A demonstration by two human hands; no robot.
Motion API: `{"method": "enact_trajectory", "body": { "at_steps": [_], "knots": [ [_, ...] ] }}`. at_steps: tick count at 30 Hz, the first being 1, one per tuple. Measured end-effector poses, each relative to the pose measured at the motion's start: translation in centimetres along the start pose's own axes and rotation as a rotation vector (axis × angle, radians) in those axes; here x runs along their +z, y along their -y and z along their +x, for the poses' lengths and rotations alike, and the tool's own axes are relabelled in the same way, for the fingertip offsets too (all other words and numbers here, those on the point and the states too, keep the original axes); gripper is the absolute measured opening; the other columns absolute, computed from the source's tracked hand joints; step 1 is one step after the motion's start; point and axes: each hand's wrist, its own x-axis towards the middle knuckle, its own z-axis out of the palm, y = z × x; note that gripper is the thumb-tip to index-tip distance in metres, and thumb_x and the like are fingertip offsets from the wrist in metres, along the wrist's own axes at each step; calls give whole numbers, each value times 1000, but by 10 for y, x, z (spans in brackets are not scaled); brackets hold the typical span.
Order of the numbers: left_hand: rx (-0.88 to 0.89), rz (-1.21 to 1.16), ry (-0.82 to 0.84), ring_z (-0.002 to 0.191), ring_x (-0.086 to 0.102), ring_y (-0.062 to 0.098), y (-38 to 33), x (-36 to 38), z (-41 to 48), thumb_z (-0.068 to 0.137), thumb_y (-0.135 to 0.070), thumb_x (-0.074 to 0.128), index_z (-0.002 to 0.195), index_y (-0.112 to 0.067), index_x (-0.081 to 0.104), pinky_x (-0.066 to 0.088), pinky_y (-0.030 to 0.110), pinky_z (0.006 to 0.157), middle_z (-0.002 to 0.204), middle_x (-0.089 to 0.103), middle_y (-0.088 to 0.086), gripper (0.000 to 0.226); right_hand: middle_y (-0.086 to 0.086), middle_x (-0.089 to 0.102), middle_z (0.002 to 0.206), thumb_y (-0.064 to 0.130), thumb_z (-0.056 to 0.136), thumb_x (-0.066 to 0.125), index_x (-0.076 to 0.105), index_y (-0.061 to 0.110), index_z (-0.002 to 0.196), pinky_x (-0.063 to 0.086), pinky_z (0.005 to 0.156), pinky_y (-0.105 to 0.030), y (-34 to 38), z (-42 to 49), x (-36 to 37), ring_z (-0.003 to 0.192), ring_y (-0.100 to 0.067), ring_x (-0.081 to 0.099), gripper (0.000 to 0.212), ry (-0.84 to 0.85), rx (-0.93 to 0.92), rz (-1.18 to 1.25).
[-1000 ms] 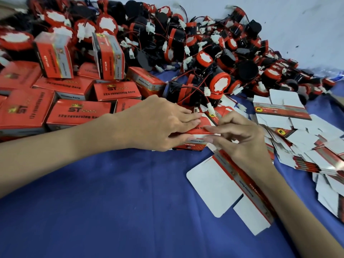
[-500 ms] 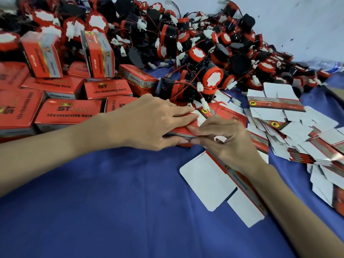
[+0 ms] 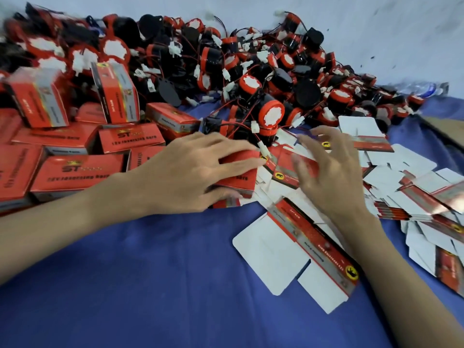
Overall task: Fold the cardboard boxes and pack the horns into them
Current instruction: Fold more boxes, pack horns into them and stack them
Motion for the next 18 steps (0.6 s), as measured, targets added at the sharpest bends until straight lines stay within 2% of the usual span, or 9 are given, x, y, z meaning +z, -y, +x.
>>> {"method": "enact_trajectory", "body": {
  "at_steps": [2, 4, 5, 7, 9, 10, 14, 15, 18],
  "knots": [
    [-104, 45, -133, 113, 57, 35, 2, -4, 1, 90, -35, 64, 133, -16, 57, 46, 52, 94, 132, 57, 15, 47, -21, 38, 142, 34, 91, 61, 51, 12, 136, 35, 100, -57, -18, -1, 2, 131, -40, 35, 50, 193, 286, -185],
    [-268, 201, -180, 117, 49, 40, 9, -8, 2, 83, -22, 68, 128, -15, 61, 37, 56, 96, 132, 55, 20, 46, -17, 24, 153, 44, 94, 51, 34, 19, 146, 19, 111, -56, -30, -4, 3, 142, -35, 18, 60, 448, 495, -251],
    [-350, 297, -160, 121, 42, 39, 12, -9, 2, 81, -15, 65, 125, -14, 61, 32, 57, 97, 135, 51, 20, 45, -15, 24, 155, 46, 96, 45, 33, 19, 146, 14, 114, -53, -33, -5, 4, 143, -33, 17, 58, 526, 525, -270],
    [-424, 420, -137, 126, 30, 33, 15, -8, 0, 77, -6, 55, 119, -10, 64, 22, 56, 100, 142, 45, 18, 43, -13, 38, 148, 41, 97, 41, 44, 16, 139, 20, 112, -49, -33, -5, 6, 139, -31, 28, 49, 539, 476, -283],
    [-357, 401, -155, 126, 32, 30, 12, -5, -1, 75, -6, 51, 112, -8, 66, 20, 52, 101, 143, 46, 16, 41, -11, 50, 138, 33, 97, 42, 52, 13, 131, 28, 107, -47, -28, -2, 7, 129, -31, 40, 41, 482, 428, -291],
    [-293, 342, -150, 125, 36, 30, 8, -3, 0, 75, -8, 50, 110, -8, 68, 22, 51, 101, 141, 49, 14, 39, -11, 49, 139, 32, 96, 44, 51, 13, 132, 28, 107, -48, -26, -1, 8, 130, -30, 40, 41, 476, 432, -309],
    [-104, 90, -45, 114, 52, 27, 1, -1, 2, 83, -14, 53, 101, -11, 71, 39, 45, 93, 127, 60, 8, 26, -20, 9, 158, 52, 93, 43, 21, 18, 149, 7, 112, -63, -33, 0, 6, 147, -34, 5, 69, 548, 573, -460],
    [-94, 50, -28, 111, 55, 26, 1, -1, 1, 85, -15, 53, 100, -12, 72, 44, 45, 90, 124, 62, 7, 24, -23, 6, 158, 57, 92, 39, 17, 17, 150, 5, 111, -64, -36, 0, 4, 147, -36, 2, 74, 581, 611, -464],
    [-95, -55, 24, 100, 62, 24, 3, -1, 1, 87, -17, 52, 99, -13, 73, 49, 41, 80, 112, 67, 3, 24, -26, 20, 154, 61, 93, 32, 22, 14, 149, 13, 112, -62, -37, 0, 2, 144, -39, 14, 74, 645, 623, -487]
  ]
}}
